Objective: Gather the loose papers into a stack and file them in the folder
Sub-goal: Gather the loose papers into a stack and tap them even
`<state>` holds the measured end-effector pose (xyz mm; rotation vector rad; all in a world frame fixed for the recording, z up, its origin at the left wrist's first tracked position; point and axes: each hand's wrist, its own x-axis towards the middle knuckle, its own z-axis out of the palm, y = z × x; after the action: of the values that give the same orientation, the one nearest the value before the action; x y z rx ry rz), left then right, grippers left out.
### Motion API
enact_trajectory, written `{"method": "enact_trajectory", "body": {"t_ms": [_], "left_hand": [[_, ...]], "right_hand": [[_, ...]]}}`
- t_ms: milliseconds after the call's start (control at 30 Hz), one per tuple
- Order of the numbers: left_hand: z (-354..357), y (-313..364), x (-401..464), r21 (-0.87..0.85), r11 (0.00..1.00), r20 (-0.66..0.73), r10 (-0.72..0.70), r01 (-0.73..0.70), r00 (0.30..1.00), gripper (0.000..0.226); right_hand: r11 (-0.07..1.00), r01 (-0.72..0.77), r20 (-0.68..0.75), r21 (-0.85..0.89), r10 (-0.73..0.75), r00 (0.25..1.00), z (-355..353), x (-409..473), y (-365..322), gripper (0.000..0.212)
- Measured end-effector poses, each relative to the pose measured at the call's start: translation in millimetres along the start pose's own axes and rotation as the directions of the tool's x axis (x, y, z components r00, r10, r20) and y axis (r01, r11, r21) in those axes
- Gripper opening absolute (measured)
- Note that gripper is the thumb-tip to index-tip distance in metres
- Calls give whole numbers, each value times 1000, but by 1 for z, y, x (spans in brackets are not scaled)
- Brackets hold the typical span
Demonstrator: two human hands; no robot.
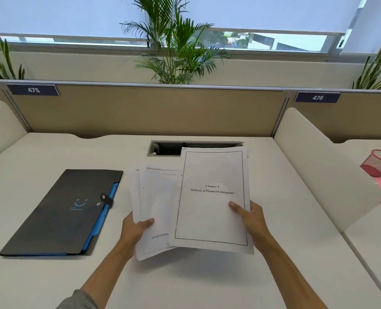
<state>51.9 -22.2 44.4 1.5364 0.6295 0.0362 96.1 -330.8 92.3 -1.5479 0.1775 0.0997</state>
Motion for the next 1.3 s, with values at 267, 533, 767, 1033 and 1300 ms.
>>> {"method": "enact_trajectory", "body": {"t_ms": [267,533,767,1033,1300], "left_hand": [[6,31,-20,-68,993,203,106,-94,973,32],[3,42,-26,-39,982,302,189,-186,934,29],[2,55,-27,-54,977,333,211,-204,919,30],[0,91,-21,-91,979,369,205,-184,906,83],[7,96,-17,-106,961,348,275,-254,896,30]], "right_hand": [[1000,-3,84,-12,4,996,23,6,-16,19],[999,-13,126,44,7,992,37,8,-17,26],[977,210,50,-33,-209,977,46,-1,-25,45],[960,275,16,56,-276,961,56,-1,-35,43],[980,110,8,163,-113,994,65,5,-52,16]]}}
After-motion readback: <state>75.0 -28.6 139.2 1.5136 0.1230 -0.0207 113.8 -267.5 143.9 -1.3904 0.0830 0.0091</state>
